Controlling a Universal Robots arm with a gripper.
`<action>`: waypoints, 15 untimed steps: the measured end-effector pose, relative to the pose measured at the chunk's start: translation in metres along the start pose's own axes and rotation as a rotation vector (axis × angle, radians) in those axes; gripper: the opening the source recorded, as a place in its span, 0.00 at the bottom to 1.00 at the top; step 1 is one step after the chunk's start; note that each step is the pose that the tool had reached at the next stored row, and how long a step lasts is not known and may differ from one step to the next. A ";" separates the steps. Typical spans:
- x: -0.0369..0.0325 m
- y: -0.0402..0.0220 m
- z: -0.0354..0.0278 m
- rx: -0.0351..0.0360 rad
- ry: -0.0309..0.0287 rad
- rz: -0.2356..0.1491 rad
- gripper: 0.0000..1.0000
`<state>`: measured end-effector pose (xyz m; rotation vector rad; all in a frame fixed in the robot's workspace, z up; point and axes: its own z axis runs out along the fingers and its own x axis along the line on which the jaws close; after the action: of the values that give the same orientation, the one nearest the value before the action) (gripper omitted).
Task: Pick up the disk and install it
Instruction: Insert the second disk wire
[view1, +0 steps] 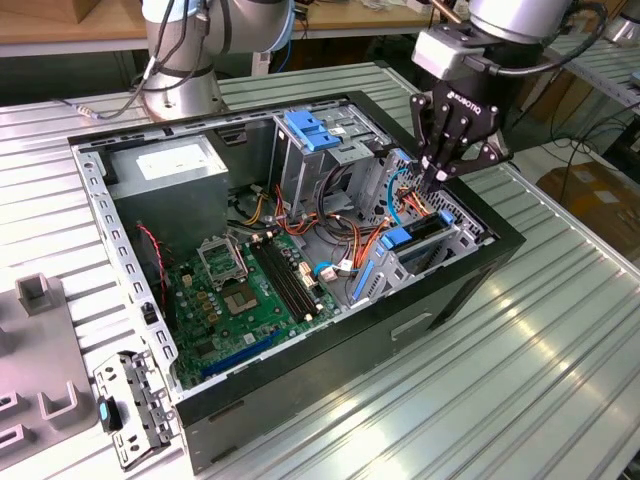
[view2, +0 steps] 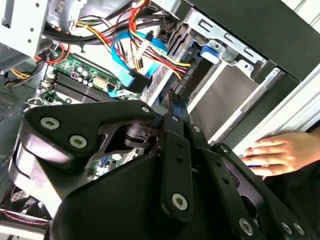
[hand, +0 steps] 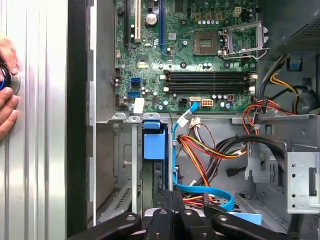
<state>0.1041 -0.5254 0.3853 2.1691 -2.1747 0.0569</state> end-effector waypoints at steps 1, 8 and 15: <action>-0.0030 -0.0001 -0.0005 -0.0004 0.0046 0.000 0.11; -0.0260 -0.0007 -0.0126 -0.0025 0.0735 0.002 0.11; -0.0633 -0.0028 -0.0145 -0.0071 0.1857 0.004 0.11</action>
<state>0.1074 -0.4611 0.3950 2.0642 -2.0738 0.2403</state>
